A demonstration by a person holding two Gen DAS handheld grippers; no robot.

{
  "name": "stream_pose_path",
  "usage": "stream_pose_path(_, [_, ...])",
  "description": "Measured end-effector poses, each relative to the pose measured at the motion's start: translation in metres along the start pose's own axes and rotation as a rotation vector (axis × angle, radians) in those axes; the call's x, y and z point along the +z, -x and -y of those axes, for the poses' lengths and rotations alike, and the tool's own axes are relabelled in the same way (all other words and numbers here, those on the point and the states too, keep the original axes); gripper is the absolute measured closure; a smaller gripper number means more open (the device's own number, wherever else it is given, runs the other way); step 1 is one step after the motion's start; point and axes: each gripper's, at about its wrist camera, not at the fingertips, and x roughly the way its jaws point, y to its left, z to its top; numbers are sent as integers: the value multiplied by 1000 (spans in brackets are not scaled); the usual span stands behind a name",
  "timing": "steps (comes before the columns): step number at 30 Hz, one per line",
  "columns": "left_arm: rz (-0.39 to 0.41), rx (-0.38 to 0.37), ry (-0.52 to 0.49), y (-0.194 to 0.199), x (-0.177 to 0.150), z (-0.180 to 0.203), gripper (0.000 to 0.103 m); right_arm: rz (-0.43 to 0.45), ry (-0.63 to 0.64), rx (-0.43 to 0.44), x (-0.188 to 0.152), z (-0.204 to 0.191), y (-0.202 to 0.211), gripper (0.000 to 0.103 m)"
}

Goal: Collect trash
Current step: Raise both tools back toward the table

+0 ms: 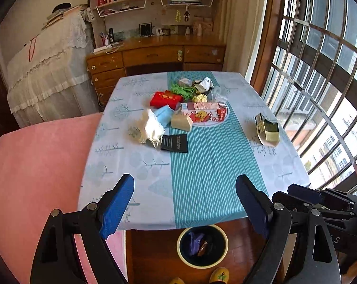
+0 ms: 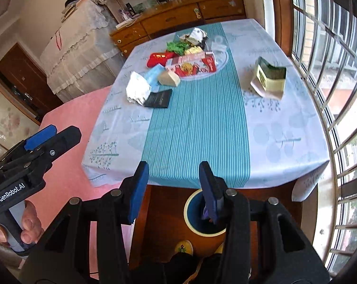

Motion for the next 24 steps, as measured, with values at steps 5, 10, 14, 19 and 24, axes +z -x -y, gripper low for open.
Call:
stream_pose_path(5, [45, 59, 37, 14, 25, 1, 14, 16, 38, 44, 38, -3, 9, 62])
stream_pose_path(10, [58, 103, 67, 13, 40, -4, 14, 26, 92, 47, 61, -2, -6, 62])
stream_pose_path(14, [37, 116, 85, -4, 50, -17, 14, 8, 81, 48, 74, 4, -30, 62])
stream_pose_path(19, [-10, 100, 111, -49, 63, -48, 14, -17, 62, 19, 89, 6, -69, 62])
stream_pose_path(24, [-97, 25, 138, -120, 82, -85, 14, -37, 11, -24, 106, 1, -115, 62])
